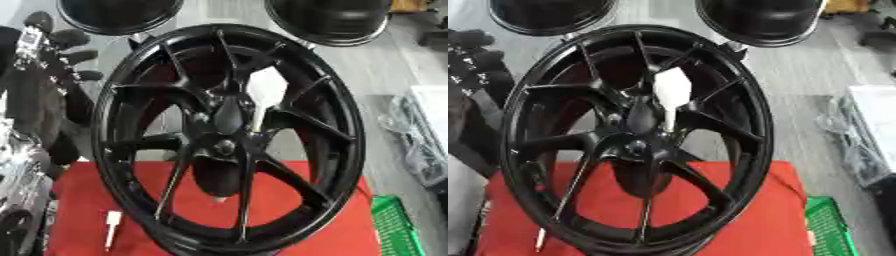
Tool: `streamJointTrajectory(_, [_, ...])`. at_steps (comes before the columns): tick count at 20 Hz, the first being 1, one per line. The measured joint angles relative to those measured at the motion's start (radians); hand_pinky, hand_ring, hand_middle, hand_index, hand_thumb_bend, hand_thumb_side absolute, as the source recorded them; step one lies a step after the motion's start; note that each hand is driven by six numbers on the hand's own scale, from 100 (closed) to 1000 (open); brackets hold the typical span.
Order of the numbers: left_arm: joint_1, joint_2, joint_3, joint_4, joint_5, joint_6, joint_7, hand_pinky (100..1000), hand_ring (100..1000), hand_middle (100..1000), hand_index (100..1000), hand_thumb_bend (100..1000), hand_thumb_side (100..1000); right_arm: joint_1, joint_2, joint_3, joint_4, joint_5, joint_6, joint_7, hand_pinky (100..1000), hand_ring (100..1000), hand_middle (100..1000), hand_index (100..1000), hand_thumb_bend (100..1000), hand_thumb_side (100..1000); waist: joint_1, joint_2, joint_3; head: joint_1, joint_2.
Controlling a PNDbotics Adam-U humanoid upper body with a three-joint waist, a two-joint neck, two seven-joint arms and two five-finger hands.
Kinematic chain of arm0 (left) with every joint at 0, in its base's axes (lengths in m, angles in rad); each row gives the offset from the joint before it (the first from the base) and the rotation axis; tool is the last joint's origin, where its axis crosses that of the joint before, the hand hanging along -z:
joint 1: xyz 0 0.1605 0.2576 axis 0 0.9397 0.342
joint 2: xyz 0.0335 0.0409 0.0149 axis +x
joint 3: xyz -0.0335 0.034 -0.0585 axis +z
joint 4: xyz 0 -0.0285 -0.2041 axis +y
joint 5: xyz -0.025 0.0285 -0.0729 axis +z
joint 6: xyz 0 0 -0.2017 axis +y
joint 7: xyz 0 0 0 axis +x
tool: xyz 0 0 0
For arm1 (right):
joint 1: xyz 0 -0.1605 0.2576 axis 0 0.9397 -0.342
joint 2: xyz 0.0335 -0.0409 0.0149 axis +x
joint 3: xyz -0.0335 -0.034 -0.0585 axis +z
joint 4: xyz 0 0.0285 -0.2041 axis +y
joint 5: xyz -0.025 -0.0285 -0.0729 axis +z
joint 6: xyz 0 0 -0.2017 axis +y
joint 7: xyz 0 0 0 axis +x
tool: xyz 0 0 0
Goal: Pull the pin out of the wheel hub.
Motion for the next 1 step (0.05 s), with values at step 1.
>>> streamJointTrajectory(1, [0.0, -0.003, 0.0, 0.0, 0.0, 0.0, 0.0, 637, 757, 733, 737, 237, 825, -0.024, 0.013, 0.007, -0.004, -0.017, 0.007, 0.013, 816, 722, 670, 825, 100, 590, 0.001, 0.0, 0.002, 0.0, 0.0])
